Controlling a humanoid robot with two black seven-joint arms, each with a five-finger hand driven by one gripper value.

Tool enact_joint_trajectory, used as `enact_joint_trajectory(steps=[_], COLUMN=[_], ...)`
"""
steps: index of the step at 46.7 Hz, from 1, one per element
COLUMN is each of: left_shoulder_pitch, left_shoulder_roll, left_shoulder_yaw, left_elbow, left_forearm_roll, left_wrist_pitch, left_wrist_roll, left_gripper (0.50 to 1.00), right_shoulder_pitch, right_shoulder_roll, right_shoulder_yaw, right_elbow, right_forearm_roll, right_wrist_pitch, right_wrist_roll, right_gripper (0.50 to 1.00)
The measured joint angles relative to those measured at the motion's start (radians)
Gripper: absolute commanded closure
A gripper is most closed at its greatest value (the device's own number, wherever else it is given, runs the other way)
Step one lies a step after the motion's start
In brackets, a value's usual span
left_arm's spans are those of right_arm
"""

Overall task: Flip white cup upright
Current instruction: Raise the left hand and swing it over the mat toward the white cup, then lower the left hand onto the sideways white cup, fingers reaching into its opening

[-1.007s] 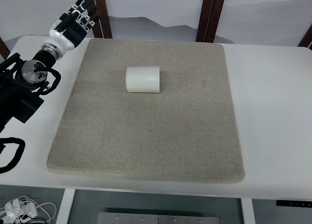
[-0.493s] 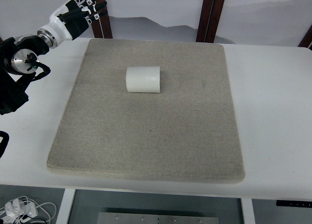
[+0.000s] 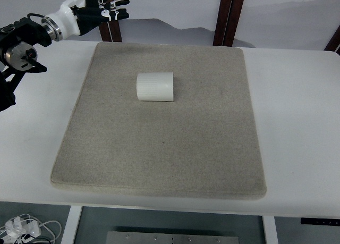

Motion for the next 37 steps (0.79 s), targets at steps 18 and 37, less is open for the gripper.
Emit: enact_joint_trajectory(steps=[18,37], left_shoulder_pitch=[0.002,-0.004], left_shoulder_roll=[0.028,0.068], left_shoulder_yaw=[-0.001,0.048], left_elbow=[-0.183,-0.237], left_forearm_roll=[0.409,0.678], left_wrist_pitch=[0.014,-0.039], left_wrist_roll=[0.002,0.011], left_gripper=[0.501,0.501], right_shoulder_pitch=[0.000,0.000], right_shoulder_roll=[0.000,0.000], right_shoulder_yaw=[0.000,0.001], right_elbow=[0.000,0.000], right_forearm_roll=[0.000,0.000], right_wrist_pitch=[0.000,0.000], right_wrist_roll=[0.000,0.000], right_gripper=[0.548,0.548])
